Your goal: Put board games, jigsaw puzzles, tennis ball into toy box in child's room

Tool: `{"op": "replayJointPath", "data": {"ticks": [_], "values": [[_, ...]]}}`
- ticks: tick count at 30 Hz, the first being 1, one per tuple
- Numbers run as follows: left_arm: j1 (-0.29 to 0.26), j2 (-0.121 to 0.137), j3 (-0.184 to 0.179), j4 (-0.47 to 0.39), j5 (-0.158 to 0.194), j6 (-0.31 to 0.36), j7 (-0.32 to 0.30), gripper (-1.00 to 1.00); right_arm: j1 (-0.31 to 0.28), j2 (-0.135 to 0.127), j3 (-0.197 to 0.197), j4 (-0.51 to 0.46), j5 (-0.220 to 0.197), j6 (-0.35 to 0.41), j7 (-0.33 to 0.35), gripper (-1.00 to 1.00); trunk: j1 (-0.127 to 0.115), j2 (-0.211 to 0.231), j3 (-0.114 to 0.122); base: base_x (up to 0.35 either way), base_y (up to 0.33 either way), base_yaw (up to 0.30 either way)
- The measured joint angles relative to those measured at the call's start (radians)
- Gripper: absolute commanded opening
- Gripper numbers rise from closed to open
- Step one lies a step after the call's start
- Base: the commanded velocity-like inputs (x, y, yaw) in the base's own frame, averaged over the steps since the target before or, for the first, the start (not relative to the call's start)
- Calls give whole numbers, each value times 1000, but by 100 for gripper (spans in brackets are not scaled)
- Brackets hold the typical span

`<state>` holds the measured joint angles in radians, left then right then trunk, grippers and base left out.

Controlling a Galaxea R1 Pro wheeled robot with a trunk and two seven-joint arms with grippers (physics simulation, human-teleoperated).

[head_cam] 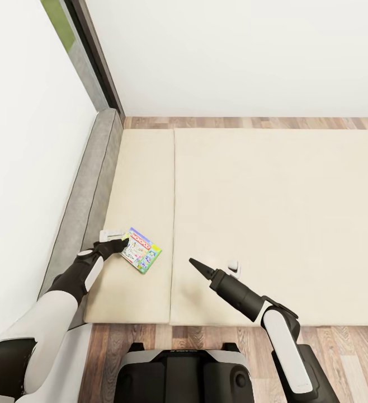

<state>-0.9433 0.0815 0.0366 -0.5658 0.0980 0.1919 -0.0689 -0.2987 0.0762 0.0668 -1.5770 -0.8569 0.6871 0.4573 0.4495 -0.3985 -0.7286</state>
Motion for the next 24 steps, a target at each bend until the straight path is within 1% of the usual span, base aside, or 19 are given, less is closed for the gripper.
{"op": "replayJointPath", "data": {"ticks": [3,6,11,16,24], "values": [[0,0,0,0,1,0,0,100,0,0,0,-2,0,0,0,100,0,0,0,0,0,0],[3,-17,-1,-2,1,0,0,100,9,11,0,15,3,-4,-7,100,0,0,0,0,0,0],[6,-32,-2,-4,2,1,0,100,20,4,-2,43,2,-10,-11,100,0,0,0,0,0,0],[8,-38,-3,-7,1,1,0,100,25,-1,-2,71,0,-12,-13,100,0,0,0,0,0,0],[8,-38,-3,-8,1,2,1,100,26,-3,-2,116,-1,-11,-13,100,0,0,0,0,0,0]]}}
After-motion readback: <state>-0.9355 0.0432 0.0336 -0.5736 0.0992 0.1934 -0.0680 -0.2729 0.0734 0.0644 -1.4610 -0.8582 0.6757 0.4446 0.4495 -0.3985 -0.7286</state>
